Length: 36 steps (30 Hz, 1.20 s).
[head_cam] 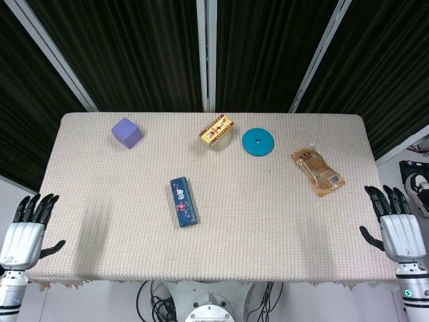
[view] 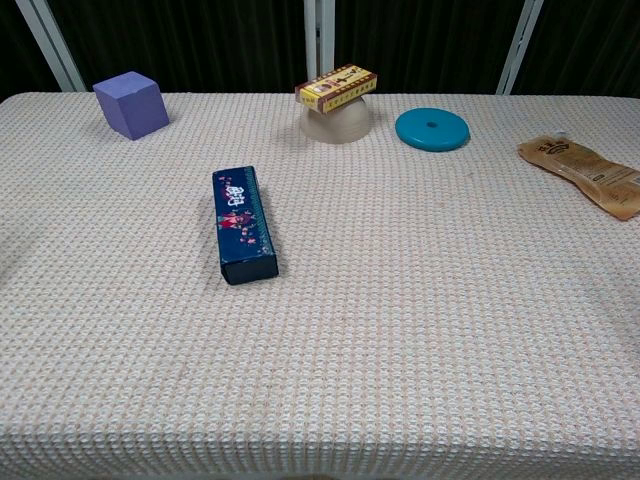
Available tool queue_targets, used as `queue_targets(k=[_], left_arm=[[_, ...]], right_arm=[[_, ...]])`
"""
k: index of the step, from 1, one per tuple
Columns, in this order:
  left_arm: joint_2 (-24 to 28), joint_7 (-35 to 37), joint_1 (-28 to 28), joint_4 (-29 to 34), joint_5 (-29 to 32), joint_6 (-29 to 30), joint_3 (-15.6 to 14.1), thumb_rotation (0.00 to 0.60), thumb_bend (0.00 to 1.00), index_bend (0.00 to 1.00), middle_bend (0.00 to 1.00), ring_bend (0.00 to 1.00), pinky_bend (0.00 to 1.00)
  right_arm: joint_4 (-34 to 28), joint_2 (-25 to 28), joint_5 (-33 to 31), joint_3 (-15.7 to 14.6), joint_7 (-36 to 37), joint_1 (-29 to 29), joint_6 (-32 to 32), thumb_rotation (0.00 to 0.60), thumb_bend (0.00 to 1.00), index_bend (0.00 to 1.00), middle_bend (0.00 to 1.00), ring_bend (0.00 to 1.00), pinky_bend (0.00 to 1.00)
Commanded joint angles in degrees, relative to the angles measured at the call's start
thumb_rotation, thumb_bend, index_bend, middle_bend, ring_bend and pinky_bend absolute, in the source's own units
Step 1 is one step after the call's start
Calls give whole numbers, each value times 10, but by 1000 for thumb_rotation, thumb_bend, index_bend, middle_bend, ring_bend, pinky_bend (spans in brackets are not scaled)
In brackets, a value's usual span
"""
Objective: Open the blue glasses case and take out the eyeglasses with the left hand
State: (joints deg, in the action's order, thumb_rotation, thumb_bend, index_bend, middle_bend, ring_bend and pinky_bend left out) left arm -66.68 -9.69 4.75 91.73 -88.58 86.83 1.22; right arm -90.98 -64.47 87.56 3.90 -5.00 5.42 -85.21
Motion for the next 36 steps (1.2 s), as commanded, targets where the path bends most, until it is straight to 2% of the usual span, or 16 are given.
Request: queue_targets(k=[1, 11, 16, 19, 26, 30, 36], left_arm=[[-4, 3, 0, -4, 1, -1, 0, 600, 86, 84, 81, 0, 0], [-4, -2, 5, -7, -13, 1, -1, 600, 85, 85, 81, 0, 0], [7, -1, 43, 5, -54, -19, 8, 600, 85, 96, 81, 0, 0], [13, 18, 88, 11, -87, -54, 19, 600, 88, 99, 81, 0, 3], [-7, 36, 225, -4, -131, -194, 46, 600, 98, 109, 87, 0, 13], [-48, 39, 294, -40, -126, -275, 56, 600, 101, 110, 87, 0, 14], [-105, 7, 343, -78, -93, -353, 51, 600, 100, 80, 79, 0, 3]], right_arm=[[-3, 0, -2, 1, -4, 3, 4, 600, 179, 0, 129, 0, 0], [-9, 3, 0, 3, -8, 5, 3, 600, 179, 0, 129, 0, 0], [-7, 8, 7, 3, -2, 4, -5, 600, 178, 0, 128, 0, 0], [-10, 13, 12, 5, -2, 7, -6, 600, 179, 0, 128, 0, 0], [-22, 22, 29, 4, -6, 12, -10, 600, 180, 0, 128, 0, 0], [-26, 22, 37, 1, -8, 12, -13, 600, 181, 0, 128, 0, 0], [-26, 22, 39, -3, -8, 8, -18, 600, 181, 0, 129, 0, 0]])
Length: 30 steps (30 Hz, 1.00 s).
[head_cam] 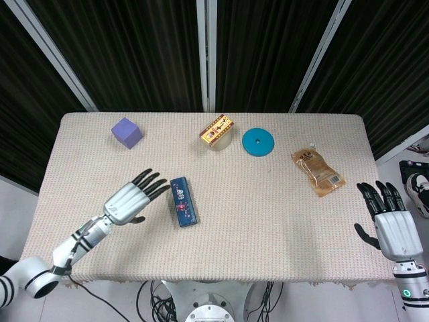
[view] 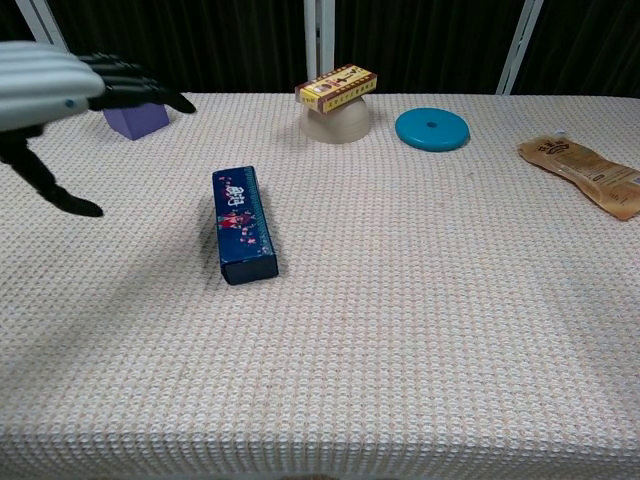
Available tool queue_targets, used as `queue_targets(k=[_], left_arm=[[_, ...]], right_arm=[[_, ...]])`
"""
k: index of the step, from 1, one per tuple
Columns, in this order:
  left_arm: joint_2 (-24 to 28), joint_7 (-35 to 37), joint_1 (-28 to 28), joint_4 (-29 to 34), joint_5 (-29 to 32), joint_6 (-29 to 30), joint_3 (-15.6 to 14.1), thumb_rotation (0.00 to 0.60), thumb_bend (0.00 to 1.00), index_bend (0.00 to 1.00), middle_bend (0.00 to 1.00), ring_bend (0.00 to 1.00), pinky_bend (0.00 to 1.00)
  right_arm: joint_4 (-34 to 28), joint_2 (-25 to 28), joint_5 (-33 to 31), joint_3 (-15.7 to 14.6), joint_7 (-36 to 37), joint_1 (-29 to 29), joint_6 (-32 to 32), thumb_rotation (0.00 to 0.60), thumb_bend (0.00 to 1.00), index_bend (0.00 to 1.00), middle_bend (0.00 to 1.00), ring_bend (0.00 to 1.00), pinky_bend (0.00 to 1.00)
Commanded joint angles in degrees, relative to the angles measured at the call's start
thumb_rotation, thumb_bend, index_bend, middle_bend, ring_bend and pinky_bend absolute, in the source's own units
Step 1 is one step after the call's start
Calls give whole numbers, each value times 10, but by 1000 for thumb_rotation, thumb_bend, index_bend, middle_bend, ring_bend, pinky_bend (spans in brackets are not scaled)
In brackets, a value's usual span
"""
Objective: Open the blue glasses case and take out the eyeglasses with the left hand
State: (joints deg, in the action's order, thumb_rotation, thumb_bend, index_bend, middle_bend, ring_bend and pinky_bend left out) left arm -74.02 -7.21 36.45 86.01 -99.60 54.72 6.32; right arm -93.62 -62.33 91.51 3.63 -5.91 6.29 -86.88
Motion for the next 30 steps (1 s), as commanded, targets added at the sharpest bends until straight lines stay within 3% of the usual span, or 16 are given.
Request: queue_targets(k=[1, 13, 21, 27, 30], left_arm=[[-40, -23, 29, -24, 20, -37, -3, 600, 99, 67, 70, 0, 1], [-163, -48, 78, -71, 66, -69, 3, 600, 98, 37, 43, 0, 0], [-231, -74, 118, -123, 146, -87, 57, 600, 92, 40, 44, 0, 0], [-246, -126, 136, -162, 230, -109, 86, 600, 91, 57, 56, 0, 0], [-240, -128, 126, -151, 267, -104, 91, 600, 91, 70, 73, 0, 0]], right_arm=[[1, 0, -1, -1, 2, -2, -1, 600, 181, 0, 128, 0, 0], [12, -1, -3, -6, 18, -9, -7, 600, 187, 0, 129, 0, 0], [22, -3, -4, -8, 30, -13, -8, 600, 190, 0, 130, 0, 0], [28, -1, -4, -8, 40, -16, -14, 600, 193, 0, 131, 0, 0], [33, -3, -4, -8, 45, -17, -15, 600, 192, 0, 131, 0, 0]])
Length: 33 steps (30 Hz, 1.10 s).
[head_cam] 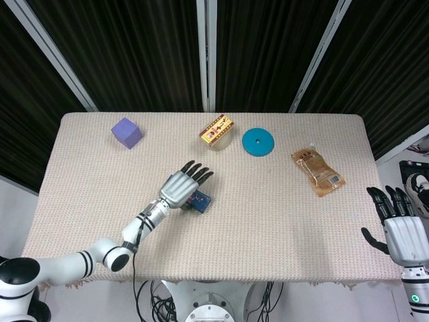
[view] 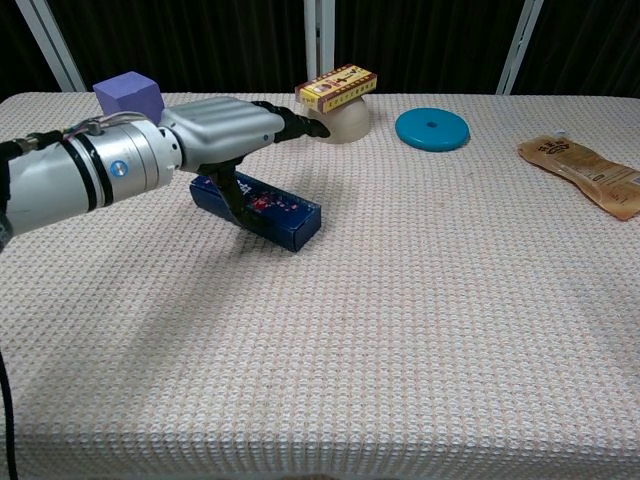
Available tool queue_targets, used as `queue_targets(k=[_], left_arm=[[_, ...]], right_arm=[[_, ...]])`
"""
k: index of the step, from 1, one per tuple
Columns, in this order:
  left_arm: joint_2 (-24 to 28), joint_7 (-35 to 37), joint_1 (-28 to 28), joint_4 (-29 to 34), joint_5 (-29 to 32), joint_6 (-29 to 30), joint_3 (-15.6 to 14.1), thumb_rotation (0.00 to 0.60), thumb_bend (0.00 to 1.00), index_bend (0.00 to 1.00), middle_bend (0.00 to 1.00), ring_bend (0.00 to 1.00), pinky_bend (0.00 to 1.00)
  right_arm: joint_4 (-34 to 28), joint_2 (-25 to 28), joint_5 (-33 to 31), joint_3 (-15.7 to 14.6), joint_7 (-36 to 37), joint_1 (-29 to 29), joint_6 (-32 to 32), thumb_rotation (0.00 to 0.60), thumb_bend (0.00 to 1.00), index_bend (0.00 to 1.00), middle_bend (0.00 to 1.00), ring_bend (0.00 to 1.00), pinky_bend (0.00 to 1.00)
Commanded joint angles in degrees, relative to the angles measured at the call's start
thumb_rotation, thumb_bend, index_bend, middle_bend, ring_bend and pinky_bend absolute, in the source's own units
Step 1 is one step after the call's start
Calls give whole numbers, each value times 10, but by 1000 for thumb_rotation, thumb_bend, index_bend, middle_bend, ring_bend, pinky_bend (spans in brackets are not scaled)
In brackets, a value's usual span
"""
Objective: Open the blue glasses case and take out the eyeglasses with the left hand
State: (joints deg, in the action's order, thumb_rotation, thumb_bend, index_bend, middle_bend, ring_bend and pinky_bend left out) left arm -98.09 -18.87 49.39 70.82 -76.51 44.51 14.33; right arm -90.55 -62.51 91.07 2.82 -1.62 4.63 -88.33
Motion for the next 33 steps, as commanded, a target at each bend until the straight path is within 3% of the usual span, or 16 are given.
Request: queue_targets(k=[1, 6, 10, 17, 28, 33], left_arm=[[9, -7, -9, 14, 45, -1, 9, 600, 91, 77, 79, 0, 0], [48, 4, -26, 60, 34, 20, -12, 600, 97, 188, 163, 2, 0], [66, 1, -18, 71, 32, 8, -24, 600, 194, 266, 224, 33, 15], [71, -16, 4, 62, 55, -17, -29, 600, 251, 287, 234, 38, 17], [64, -20, 17, 48, 72, -13, -40, 600, 253, 292, 245, 38, 18], [62, -18, 22, 45, 72, -10, -44, 600, 305, 325, 282, 62, 21]], right_arm=[[5, -2, 0, 0, 5, -1, 0, 600, 193, 0, 131, 0, 0], [13, -7, 1, -1, 11, 2, 4, 600, 193, 0, 131, 0, 0], [18, -12, 2, -2, 15, 3, 7, 600, 193, 0, 131, 0, 0], [21, -12, -1, -2, 19, 2, 6, 600, 193, 0, 131, 0, 0], [27, -14, -6, -3, 25, -2, 7, 600, 193, 0, 132, 0, 0], [27, -15, -7, -3, 25, -1, 9, 600, 193, 0, 134, 0, 0]])
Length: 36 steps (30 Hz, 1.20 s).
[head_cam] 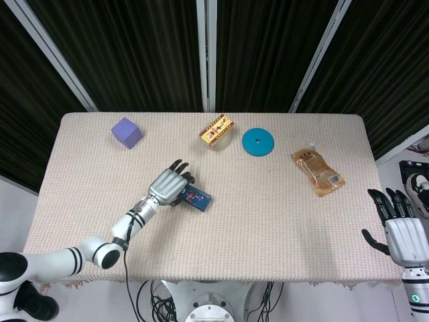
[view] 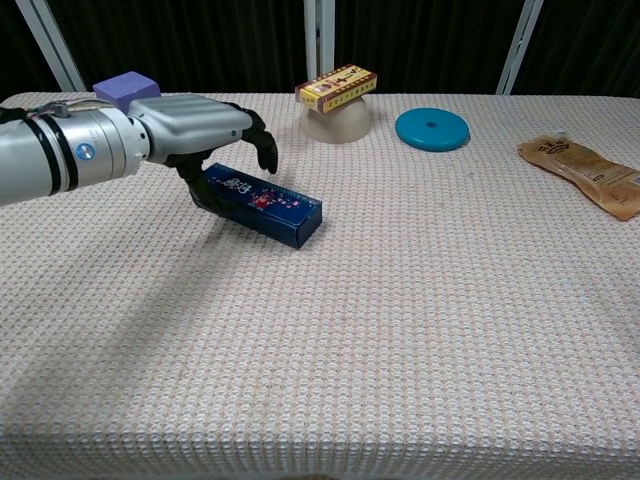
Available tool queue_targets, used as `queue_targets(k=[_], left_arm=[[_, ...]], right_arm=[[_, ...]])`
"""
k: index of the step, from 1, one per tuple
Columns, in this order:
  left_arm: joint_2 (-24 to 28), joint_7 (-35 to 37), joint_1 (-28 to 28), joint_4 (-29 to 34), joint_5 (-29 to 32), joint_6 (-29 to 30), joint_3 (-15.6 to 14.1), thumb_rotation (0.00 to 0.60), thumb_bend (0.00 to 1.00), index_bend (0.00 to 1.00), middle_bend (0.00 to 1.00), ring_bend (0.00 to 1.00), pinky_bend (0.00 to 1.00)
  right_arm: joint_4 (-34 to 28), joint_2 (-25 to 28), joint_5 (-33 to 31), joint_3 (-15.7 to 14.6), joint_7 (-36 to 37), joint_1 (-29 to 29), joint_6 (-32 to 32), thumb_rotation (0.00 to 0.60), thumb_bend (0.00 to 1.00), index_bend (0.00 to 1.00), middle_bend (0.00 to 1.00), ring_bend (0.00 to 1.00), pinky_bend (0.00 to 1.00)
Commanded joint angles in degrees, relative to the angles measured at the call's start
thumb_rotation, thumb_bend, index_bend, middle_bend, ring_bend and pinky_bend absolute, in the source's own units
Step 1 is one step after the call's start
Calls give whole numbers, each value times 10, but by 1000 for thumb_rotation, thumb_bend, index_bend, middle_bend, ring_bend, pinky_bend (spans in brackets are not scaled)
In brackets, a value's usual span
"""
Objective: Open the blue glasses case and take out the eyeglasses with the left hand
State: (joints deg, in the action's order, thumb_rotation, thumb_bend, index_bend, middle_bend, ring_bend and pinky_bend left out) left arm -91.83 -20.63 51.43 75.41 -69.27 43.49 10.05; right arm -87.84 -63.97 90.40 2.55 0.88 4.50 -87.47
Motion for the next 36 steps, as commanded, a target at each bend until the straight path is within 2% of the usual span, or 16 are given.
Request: queue_targets(k=[1, 16, 22, 36], left_arm=[[-1, 0, 2, -3, 0, 1, -2, 600, 322, 336, 293, 71, 24], [3, 3, 13, -10, 16, -8, -12, 600, 466, 433, 394, 150, 40], [5, -2, 25, -14, 32, -16, -6, 600, 516, 440, 401, 152, 40], [7, -36, 65, -43, 106, -45, 12, 600, 525, 437, 398, 152, 41]], right_arm=[[0, 0, 0, 0, 0, 0, 1, 600, 193, 0, 134, 0, 0], [4, -1, -5, 0, 8, -2, 2, 600, 193, 0, 137, 0, 0], [7, -1, -6, 0, 12, -3, 3, 600, 193, 0, 137, 0, 0], [16, -3, -12, 0, 24, -9, 0, 600, 193, 0, 141, 0, 0]])
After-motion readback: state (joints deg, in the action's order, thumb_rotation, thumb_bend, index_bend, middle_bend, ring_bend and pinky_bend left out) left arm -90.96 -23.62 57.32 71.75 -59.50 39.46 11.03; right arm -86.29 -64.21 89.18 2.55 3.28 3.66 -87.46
